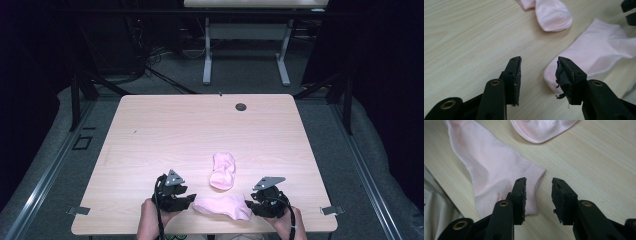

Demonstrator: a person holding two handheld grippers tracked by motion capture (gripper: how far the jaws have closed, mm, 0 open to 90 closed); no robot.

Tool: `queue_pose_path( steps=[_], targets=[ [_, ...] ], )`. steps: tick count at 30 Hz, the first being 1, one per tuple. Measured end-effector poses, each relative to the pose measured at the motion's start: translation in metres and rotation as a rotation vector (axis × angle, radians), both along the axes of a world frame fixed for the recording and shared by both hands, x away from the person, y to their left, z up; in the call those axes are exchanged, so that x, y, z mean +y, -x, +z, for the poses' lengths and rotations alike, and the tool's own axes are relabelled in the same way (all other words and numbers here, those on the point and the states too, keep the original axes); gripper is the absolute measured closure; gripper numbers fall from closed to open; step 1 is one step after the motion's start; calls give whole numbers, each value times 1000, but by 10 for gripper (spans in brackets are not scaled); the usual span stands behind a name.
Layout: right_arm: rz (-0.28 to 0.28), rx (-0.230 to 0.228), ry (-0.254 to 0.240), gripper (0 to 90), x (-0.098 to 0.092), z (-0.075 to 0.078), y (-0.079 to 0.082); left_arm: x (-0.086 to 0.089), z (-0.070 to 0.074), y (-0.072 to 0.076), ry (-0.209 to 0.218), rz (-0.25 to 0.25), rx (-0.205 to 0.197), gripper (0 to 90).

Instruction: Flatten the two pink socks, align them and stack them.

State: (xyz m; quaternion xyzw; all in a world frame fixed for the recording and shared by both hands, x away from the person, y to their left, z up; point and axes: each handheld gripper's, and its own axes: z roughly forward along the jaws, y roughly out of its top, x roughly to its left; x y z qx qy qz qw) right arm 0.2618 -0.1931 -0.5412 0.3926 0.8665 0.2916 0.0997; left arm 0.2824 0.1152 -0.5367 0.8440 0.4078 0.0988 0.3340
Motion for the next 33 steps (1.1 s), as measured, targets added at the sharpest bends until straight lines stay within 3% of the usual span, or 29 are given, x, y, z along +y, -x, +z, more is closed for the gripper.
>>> queue_pose_path(
  steps=[8,15,17,23,28,33],
  targets=[
    [-6,12,62,604,14,-13,1,-22,-16,6,-91,-56,49,497],
    [-5,7,103,641,18,-18,2,-18,-22,14,-107,-78,80,494],
    [-6,12,100,682,19,-18,3,-17,-24,16,-110,-88,85,576],
    [12,28,61,823,18,-19,2,-16,-25,23,-102,-106,70,698],
    [16,39,31,841,16,-19,2,-17,-26,28,-106,-121,33,869],
    [14,36,19,843,10,-16,2,-13,-26,32,-75,-125,28,894]
  ],
)
